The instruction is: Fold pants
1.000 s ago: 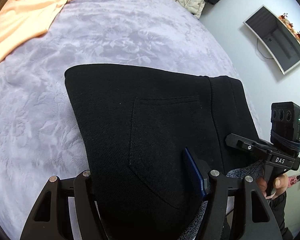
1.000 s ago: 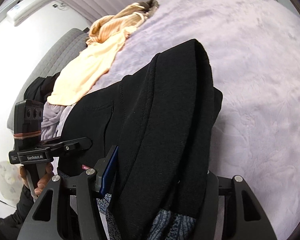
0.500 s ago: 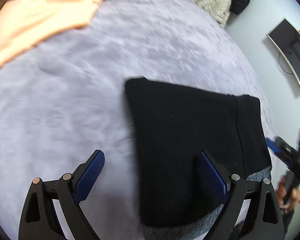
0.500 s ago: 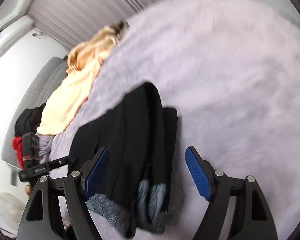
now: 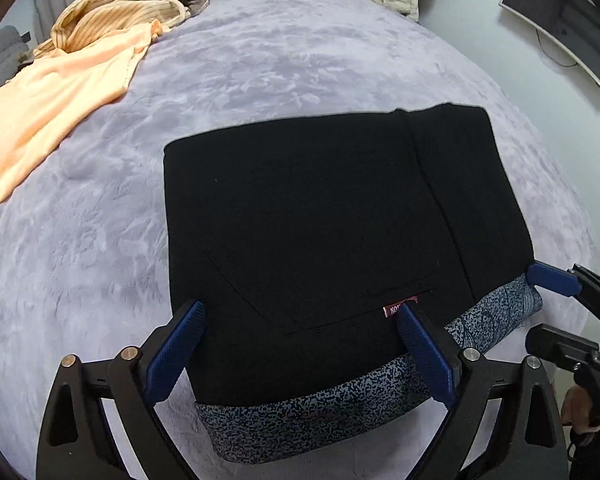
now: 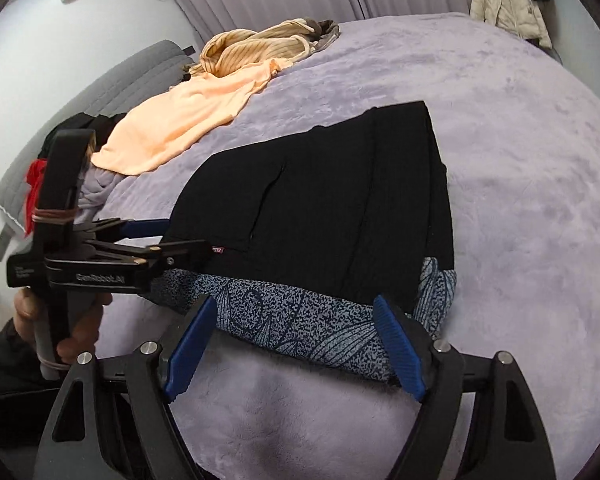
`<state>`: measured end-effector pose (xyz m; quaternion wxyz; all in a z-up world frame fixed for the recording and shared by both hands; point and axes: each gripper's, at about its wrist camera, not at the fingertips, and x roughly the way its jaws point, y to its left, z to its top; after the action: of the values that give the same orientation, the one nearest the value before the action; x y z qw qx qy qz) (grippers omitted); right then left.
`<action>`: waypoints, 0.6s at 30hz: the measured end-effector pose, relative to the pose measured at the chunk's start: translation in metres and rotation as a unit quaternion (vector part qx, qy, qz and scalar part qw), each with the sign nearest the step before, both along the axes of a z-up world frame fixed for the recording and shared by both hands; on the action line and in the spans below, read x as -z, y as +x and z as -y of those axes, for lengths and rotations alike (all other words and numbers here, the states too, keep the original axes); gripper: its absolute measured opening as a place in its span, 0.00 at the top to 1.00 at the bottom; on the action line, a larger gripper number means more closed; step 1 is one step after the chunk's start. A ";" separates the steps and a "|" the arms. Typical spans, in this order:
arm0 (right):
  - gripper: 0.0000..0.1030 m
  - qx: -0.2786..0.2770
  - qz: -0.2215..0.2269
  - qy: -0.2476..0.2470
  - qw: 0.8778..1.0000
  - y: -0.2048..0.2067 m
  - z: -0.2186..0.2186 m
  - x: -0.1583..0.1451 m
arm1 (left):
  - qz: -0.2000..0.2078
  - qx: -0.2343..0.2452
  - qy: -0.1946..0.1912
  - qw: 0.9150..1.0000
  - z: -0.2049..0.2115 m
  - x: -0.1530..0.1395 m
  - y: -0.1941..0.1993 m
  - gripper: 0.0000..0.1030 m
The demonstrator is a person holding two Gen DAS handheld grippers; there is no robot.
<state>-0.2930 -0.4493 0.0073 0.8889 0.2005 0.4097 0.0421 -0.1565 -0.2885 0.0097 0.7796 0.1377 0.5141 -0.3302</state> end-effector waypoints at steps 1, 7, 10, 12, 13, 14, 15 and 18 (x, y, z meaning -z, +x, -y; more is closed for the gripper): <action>0.19 0.001 -0.005 0.006 1.000 0.000 0.002 0.006 | -0.005 0.000 -0.004 1.000 0.002 0.004 0.000 0.01; 0.19 -0.022 -0.010 -0.028 0.999 0.010 -0.005 -0.018 | 0.015 0.000 -0.015 1.000 0.008 -0.011 0.013 0.01; 0.18 -0.014 0.016 -0.065 0.998 0.030 0.002 -0.044 | 0.048 -0.024 -0.016 0.998 0.013 -0.032 0.033 0.01; 0.17 -0.006 0.021 -0.084 0.996 0.054 0.008 -0.052 | 0.068 -0.038 -0.006 0.997 0.024 -0.036 0.052 0.01; 0.17 -0.001 0.013 -0.082 0.997 0.069 0.012 -0.052 | 0.072 -0.048 0.006 0.996 0.028 -0.035 0.060 0.01; 0.17 0.003 -0.001 -0.077 0.997 0.086 0.016 -0.049 | 0.076 -0.057 0.020 0.995 0.033 -0.031 0.068 0.01; 0.17 0.006 -0.014 -0.071 0.997 0.102 0.020 -0.045 | 0.073 -0.067 0.033 0.995 0.037 -0.025 0.076 0.01; 0.17 0.007 -0.044 -0.052 0.998 0.133 0.027 -0.029 | 0.051 -0.094 0.059 0.993 0.039 -0.009 0.092 0.01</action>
<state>-0.1596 -0.4766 0.0361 0.8793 0.1584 0.4491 0.0060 -0.0647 -0.3272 0.0189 0.8230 0.1513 0.5027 -0.2171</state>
